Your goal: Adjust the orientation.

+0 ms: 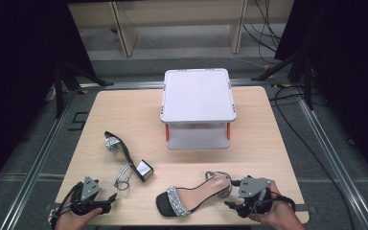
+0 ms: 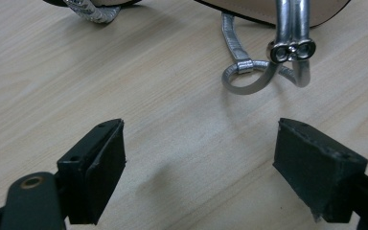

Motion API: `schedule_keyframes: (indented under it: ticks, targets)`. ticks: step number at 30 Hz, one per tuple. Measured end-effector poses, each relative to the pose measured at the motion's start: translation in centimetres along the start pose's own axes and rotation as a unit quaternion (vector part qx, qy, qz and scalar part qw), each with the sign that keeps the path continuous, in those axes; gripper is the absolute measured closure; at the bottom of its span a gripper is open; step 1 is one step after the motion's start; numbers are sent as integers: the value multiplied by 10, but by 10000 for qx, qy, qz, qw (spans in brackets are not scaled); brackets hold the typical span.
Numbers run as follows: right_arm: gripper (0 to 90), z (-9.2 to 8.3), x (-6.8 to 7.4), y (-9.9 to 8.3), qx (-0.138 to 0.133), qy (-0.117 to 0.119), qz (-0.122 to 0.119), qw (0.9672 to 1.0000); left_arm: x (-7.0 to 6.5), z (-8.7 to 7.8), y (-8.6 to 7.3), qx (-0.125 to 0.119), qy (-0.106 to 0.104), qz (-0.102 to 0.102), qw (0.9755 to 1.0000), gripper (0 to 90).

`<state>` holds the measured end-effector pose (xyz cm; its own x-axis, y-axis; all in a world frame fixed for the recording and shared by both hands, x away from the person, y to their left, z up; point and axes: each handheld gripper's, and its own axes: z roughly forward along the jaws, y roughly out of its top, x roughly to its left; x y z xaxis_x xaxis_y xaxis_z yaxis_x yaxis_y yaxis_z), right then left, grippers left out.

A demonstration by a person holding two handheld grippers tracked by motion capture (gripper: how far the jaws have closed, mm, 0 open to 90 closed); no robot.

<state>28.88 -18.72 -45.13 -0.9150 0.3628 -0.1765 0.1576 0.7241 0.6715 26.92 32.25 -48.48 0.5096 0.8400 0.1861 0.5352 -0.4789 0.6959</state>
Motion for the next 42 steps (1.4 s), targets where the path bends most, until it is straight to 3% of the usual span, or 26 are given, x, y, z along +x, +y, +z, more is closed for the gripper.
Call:
schedule_keyframes:
  ticks: [1, 4, 7, 10, 11, 12, 16, 18, 19, 23, 27, 29, 30, 33, 36, 40, 42]
  targets:
    - [320, 2, -3, -3, 26, -5, 38, 10000, 1, -1, 0, 25, -3, 83, 10000, 178]
    - [301, 10, -15, -9, 114, 11, 134, 9998, 0, 0, 0, 29, 17, 64, 10000, 178]
    - [270, 19, -26, -7, -70, 220, 264, 9994, 1, 0, 0, 24, 24, 132, 9999, 178]
    - [247, 28, -33, -2, -277, 511, 165, 9982, 0, 1, 0, -9, -5, -5, 10000, 178]
    - [247, 28, -33, -2, -277, 511, 165, 9982, 0, 1, 0, -9, -5, -5, 10000, 178]
    - [225, 33, -37, 2, -309, 747, 135, 9966, 0, 1, 0, 24, -13, 42, 10000, 178]
    - [204, 50, -44, 4, -320, 1129, 100, 9930, -1, 1, 0, -18, 8, 15, 10000, 178]
    - [216, 55, -46, 4, -366, 1235, 36, 9917, 0, 1, 0, 41, -15, 77, 10000, 178]
    - [245, 57, -46, 4, -376, 1242, 1, 9915, 0, 1, 0, -12, -21, 13, 10000, 178]
    - [280, 54, -46, 9, -160, 1130, 55, 9935, 1, 0, 0, 33, -1, 106, 9999, 178]
    - [292, 46, -42, 13, -218, 852, 432, 9952, 0, 0, 0, 19, -18, 91, 10000, 179]
    - [295, 44, -43, 13, -206, 775, 478, 9956, 0, 0, 0, 15, -20, 104, 9999, 179]
    - [297, 40, -46, 11, -197, 541, 655, 9962, 0, 1, 0, -3, -6, 118, 9999, 179]
    - [298, 35, -54, 5, -71, 146, 966, 9952, 0, 0, 0, -10, -1, 92, 10000, 179]
    - [296, 31, -59, -1, 25, -268, 1370, 9902, 0, 0, 0, -13, 0, 85, 10000, 179]
    - [294, 27, -49, 3, 162, -542, 1453, 9878, 0, 0, 0, 8, -2, 72, 10000, 179]
    - [289, 25, -39, 7, 281, -547, 1447, 9876, 1, 0, 0, 9, 2, 69, 10000, 179]
